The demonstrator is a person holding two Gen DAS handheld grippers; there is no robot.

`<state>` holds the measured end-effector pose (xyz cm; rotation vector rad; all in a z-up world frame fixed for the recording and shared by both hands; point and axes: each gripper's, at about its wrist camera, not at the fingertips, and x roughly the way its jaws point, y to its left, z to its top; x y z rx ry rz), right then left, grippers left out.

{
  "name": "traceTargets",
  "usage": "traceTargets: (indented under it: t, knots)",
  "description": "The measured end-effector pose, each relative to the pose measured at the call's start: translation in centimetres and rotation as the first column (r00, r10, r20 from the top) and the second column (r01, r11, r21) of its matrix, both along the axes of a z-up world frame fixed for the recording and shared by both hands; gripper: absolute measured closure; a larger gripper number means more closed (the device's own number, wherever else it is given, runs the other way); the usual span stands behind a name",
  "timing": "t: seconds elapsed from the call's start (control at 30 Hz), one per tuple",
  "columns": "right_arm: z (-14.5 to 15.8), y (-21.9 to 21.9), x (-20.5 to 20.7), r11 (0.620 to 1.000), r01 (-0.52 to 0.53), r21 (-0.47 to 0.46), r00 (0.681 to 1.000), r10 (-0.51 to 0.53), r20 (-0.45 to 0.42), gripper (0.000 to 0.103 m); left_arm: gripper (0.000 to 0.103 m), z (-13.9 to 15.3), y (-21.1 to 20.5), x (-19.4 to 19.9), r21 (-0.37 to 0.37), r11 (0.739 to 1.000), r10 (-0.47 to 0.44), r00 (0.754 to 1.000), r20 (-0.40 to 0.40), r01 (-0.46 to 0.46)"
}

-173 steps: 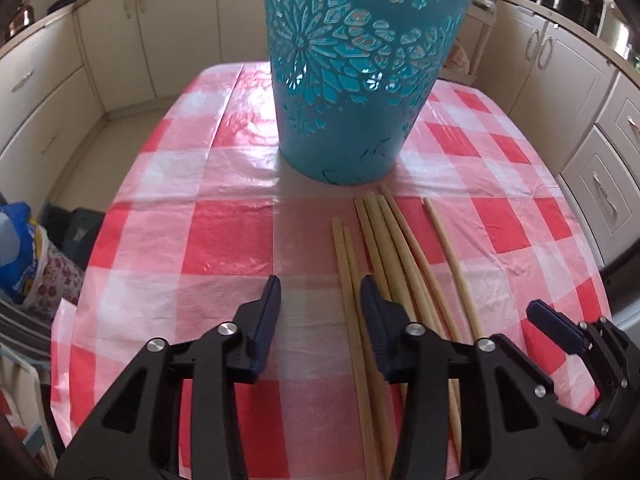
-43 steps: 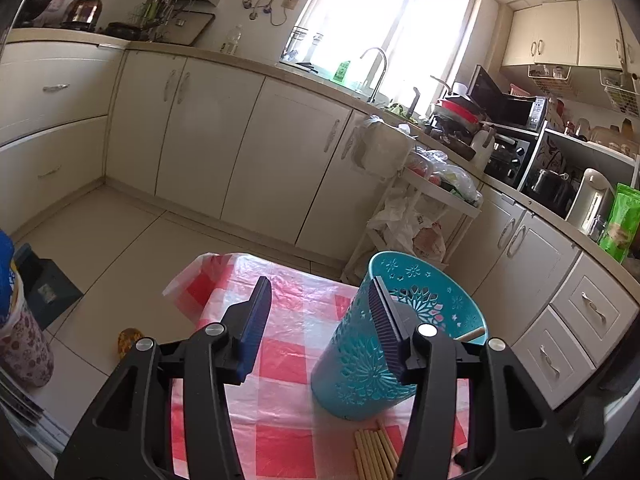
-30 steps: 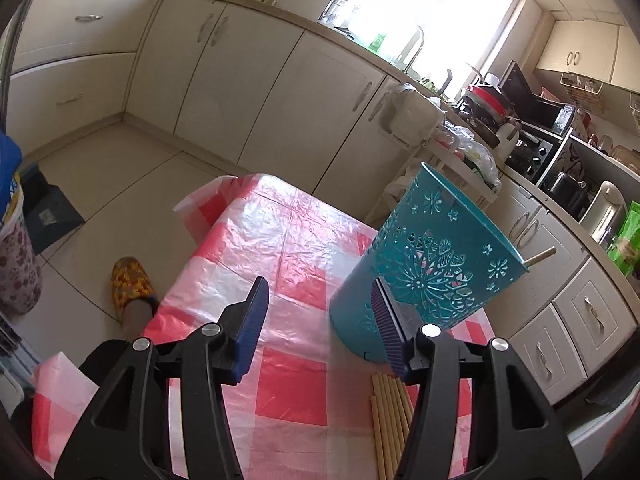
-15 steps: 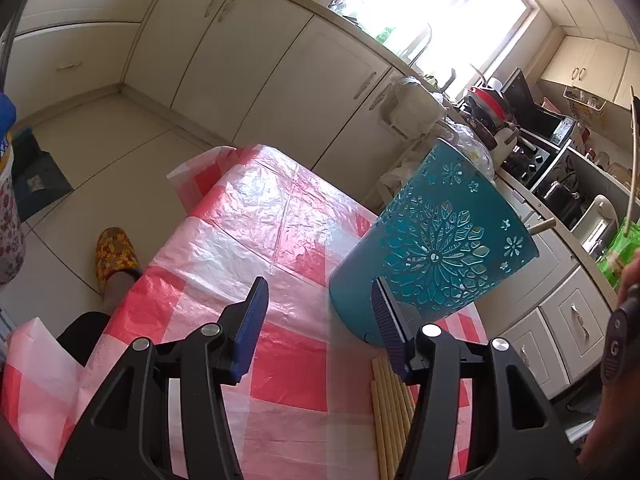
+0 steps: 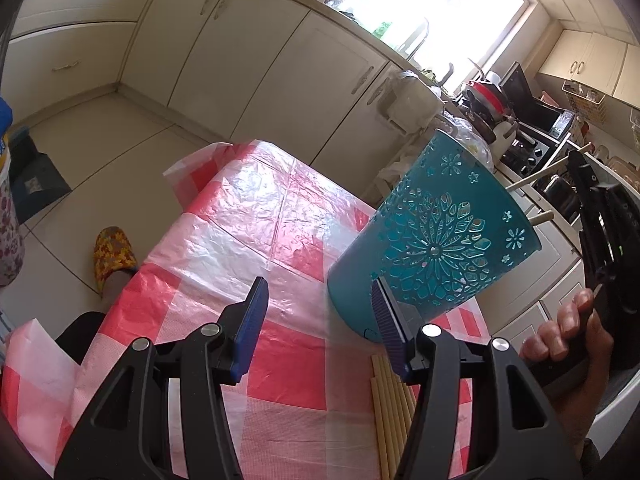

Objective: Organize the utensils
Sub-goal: 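Lower the stick into the teal bin and open the right tool, then move both tools back to the sticks and close the right tool on one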

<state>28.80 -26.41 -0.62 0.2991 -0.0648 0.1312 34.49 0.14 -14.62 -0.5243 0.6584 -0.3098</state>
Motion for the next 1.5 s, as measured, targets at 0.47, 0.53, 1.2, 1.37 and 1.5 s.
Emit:
traceTargets:
  t: [0.47, 0.53, 1.2, 1.37, 1.5]
  knots:
    - [-2.2, -1.6, -6.1, 0.998, -0.063, -0.02, 0.913, 0.049, -0.405, 0.052, 0.05, 1.3, -2.2, -1.6, 0.148, 0.976, -0.148, 0.987, -0.065, 0.156]
    - [-4.0, -0.7, -7.0, 0.993, -0.107, -0.059, 0.85, 0.06, -0.523, 0.052, 0.05, 1.4, -2.8, -2.1, 0.18, 0.964, -0.182, 0.98, -0.081, 0.194]
    - [-13.5, 4.1, -6.3, 0.912, -0.325, -0.249, 0.576, -0.018, -0.818, 0.078, 0.05, -0.5, -7.6, -4.4, 0.369, 0.862, -0.283, 0.933, -0.222, 0.349]
    - [-13.7, 4.0, -6.4, 0.906, -0.334, -0.261, 0.563, -0.031, -0.826, 0.081, 0.05, -0.8, -8.5, -4.8, 0.429, 0.828, -0.285, 0.93, -0.231, 0.361]
    - [-13.6, 3.4, -6.9, 0.912, -0.323, -0.254, 0.556, -0.034, -0.831, 0.094, 0.05, -0.8, -8.9, -4.8, 0.466, 0.806, -0.286, 0.93, -0.232, 0.364]
